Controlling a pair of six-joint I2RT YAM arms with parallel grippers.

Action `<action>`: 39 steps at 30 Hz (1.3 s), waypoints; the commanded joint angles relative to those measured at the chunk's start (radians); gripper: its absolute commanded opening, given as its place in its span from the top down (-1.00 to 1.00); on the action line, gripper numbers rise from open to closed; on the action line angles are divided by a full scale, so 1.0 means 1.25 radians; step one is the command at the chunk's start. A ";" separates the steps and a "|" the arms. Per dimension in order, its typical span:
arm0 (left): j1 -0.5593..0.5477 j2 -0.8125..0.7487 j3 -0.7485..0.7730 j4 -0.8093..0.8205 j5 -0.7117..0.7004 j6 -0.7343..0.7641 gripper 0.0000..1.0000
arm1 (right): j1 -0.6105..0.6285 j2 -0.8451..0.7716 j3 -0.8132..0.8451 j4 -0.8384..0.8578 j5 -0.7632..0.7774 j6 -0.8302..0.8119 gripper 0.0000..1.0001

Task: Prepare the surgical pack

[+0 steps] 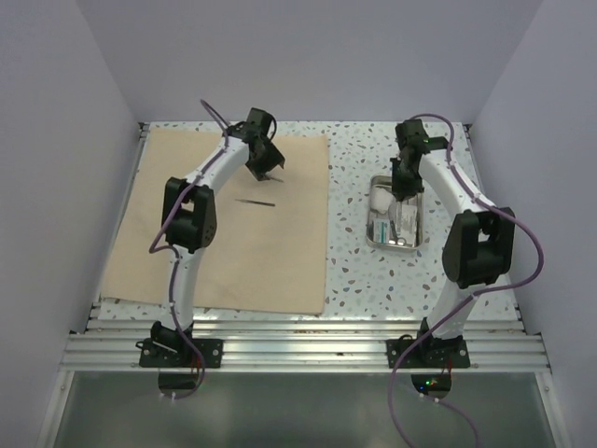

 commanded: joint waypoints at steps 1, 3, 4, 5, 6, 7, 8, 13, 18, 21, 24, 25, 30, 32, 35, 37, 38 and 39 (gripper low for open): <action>0.003 0.034 0.071 -0.032 -0.090 -0.085 -0.15 | 0.002 0.010 -0.010 0.001 0.025 -0.018 1.00; 0.003 0.059 0.104 -0.027 -0.109 -0.093 -0.31 | 0.000 0.016 -0.009 0.003 0.022 -0.018 0.98; 0.003 0.066 0.116 -0.028 -0.118 -0.096 -0.32 | 0.002 0.017 -0.009 0.006 0.019 -0.018 0.95; 0.003 0.076 0.135 -0.027 -0.127 -0.097 -0.32 | 0.000 0.018 -0.011 0.009 0.019 -0.019 0.88; 0.003 0.080 0.140 -0.023 -0.144 -0.101 -0.32 | 0.000 0.020 -0.016 0.011 0.020 -0.018 0.85; 0.003 0.082 0.141 -0.023 -0.149 -0.105 -0.32 | 0.000 0.022 -0.016 0.011 0.021 -0.021 0.82; 0.003 0.087 0.140 -0.019 -0.152 -0.106 -0.31 | 0.002 0.024 -0.019 0.012 0.021 -0.022 0.71; 0.006 0.107 0.136 -0.033 -0.162 -0.129 -0.26 | 0.000 0.022 -0.025 0.015 0.012 -0.021 0.31; 0.010 0.115 0.132 -0.028 -0.172 -0.142 -0.25 | 0.002 -0.004 -0.023 0.022 0.003 -0.023 0.12; 0.013 0.126 0.137 -0.029 -0.175 -0.155 -0.23 | 0.000 -0.032 -0.034 0.031 -0.010 -0.022 0.10; 0.016 0.136 0.138 -0.034 -0.175 -0.169 -0.18 | 0.002 -0.060 -0.044 0.040 -0.028 -0.019 0.10; 0.019 0.138 0.137 -0.037 -0.175 -0.173 -0.15 | 0.000 -0.065 -0.047 0.041 -0.030 -0.018 0.10; 0.027 0.146 0.141 -0.044 -0.173 -0.196 0.05 | 0.002 -0.101 -0.080 0.060 -0.042 -0.019 0.10; 0.033 0.148 0.143 -0.046 -0.173 -0.198 0.14 | 0.002 -0.106 -0.085 0.057 -0.044 -0.019 0.10; 0.043 0.150 0.143 -0.046 -0.171 -0.193 0.29 | 0.000 -0.111 -0.088 0.057 -0.046 -0.019 0.10; 0.047 0.146 0.142 -0.046 -0.177 -0.196 0.28 | 0.002 -0.117 -0.090 0.065 -0.050 -0.016 0.10; 0.048 0.148 0.143 -0.044 -0.173 -0.192 0.25 | 0.002 -0.119 -0.090 0.066 -0.051 -0.016 0.10; 0.049 0.150 0.146 -0.044 -0.172 -0.190 0.23 | 0.000 -0.119 -0.089 0.066 -0.054 -0.012 0.10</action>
